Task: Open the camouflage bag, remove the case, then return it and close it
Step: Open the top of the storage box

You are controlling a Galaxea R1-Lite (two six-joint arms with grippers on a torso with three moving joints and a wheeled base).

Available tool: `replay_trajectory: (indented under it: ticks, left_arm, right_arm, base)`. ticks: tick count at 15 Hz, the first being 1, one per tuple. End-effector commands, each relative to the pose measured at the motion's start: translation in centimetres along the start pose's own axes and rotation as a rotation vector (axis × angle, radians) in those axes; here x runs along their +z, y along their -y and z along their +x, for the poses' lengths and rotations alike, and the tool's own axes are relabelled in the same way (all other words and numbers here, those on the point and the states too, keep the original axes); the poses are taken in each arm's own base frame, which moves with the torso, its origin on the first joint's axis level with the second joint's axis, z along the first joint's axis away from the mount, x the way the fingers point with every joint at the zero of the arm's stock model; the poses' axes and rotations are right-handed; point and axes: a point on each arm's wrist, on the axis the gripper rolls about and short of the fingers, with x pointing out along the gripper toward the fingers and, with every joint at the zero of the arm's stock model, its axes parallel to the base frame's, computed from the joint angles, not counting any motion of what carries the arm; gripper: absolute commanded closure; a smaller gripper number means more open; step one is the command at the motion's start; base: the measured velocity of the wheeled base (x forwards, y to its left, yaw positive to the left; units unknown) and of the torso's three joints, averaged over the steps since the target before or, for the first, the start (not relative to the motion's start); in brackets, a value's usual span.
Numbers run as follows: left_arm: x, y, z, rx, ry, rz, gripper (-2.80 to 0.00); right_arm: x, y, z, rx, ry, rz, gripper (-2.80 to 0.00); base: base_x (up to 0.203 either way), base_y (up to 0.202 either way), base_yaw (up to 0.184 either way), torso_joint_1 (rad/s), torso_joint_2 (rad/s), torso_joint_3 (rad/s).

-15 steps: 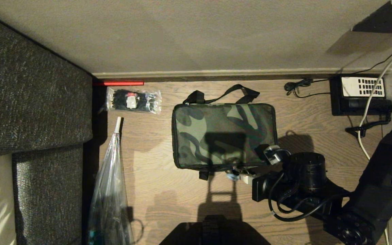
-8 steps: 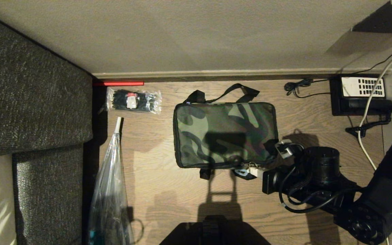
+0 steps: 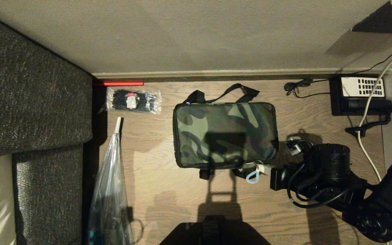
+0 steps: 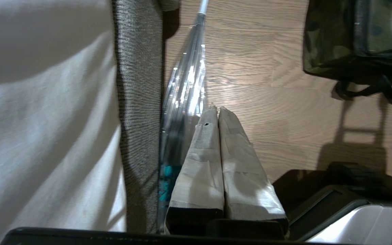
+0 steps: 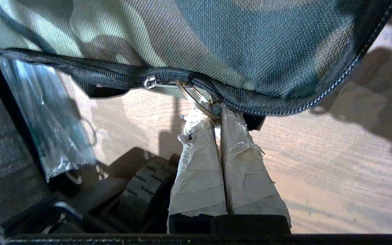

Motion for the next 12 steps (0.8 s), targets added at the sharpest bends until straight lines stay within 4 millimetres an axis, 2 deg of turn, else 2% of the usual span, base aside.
replay_trajectory:
  ticks: [1, 4, 7, 10, 12]
  left_arm:
    - [0.0, 0.0, 0.0, 0.001, -0.001, 0.0, 0.0]
    - [-0.1, 0.0, 0.0, 0.001, 0.0, -0.002, 0.0]
    - [0.0, 0.0, 0.0, 0.001, 0.001, 0.0, 0.0]
    - [0.0, 0.0, 0.0, 0.002, 0.001, 0.0, 0.0]
    - [0.0, 0.0, 0.0, 0.001, 0.001, 0.0, 0.0]
  right_arm:
    - [0.4, 0.0, -0.8, -0.005, -0.01, 0.007, 0.0]
    - [0.5, -0.1, -1.3, -0.004, -0.01, 0.008, 0.0]
    - [0.7, -0.2, -2.7, 0.0, -0.04, 0.018, 0.0]
    - [0.7, 0.0, -2.8, -0.007, -0.043, 0.021, 0.0]
    - [0.6, 1.1, -3.4, -0.053, -0.071, 0.049, 0.0]
  base:
    - [0.0, 0.0, 0.0, 0.0, 0.0, 0.0]
    - [0.0, 0.0, 0.0, 0.0, 0.0, 0.0]
    - [0.0, 0.0, 0.0, 0.0, 0.0, 0.0]
    - [0.0, 0.0, 0.0, 0.0, 0.0, 0.0]
    - [0.0, 0.0, 0.0, 0.0, 0.0, 0.0]
